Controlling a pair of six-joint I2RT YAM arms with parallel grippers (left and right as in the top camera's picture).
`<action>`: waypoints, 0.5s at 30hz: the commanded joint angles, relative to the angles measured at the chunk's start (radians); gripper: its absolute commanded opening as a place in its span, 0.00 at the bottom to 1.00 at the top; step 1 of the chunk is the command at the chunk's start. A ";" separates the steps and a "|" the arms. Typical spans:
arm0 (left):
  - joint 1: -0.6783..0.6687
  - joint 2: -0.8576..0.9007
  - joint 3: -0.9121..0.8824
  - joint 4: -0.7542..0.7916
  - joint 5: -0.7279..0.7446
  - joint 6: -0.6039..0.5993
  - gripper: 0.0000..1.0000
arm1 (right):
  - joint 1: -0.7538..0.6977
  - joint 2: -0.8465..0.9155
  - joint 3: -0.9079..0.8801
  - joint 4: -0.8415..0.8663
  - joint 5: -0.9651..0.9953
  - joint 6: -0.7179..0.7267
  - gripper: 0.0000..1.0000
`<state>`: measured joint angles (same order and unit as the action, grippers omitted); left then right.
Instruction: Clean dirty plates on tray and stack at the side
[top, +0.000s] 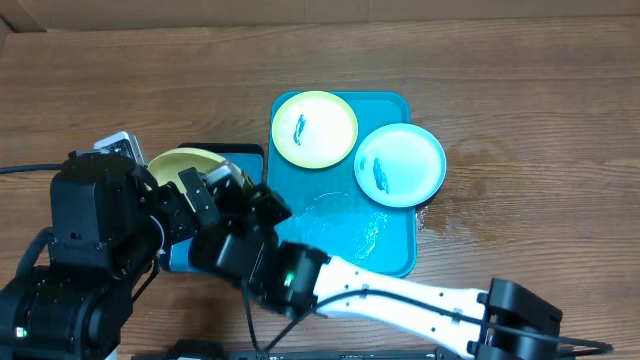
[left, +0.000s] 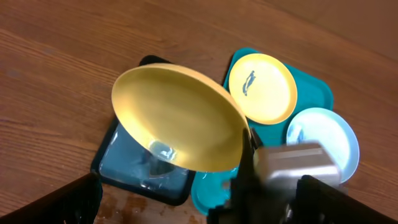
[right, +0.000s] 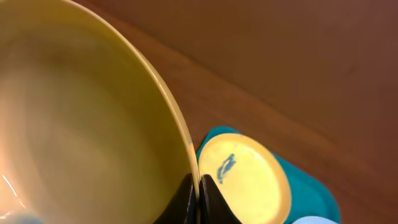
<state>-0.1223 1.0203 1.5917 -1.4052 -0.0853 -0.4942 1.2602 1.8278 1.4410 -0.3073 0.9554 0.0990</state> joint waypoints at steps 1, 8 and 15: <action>0.005 -0.002 0.040 0.006 0.010 0.023 1.00 | 0.013 -0.044 0.021 0.008 0.156 -0.030 0.04; 0.005 -0.002 0.140 -0.002 -0.038 0.016 1.00 | 0.024 -0.044 0.021 0.008 0.181 -0.029 0.04; 0.005 -0.002 0.199 -0.003 -0.146 0.015 1.00 | 0.024 -0.044 0.021 0.007 0.189 -0.029 0.04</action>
<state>-0.1223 1.0195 1.7668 -1.4071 -0.1635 -0.4946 1.2781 1.8278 1.4410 -0.3073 1.1107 0.0696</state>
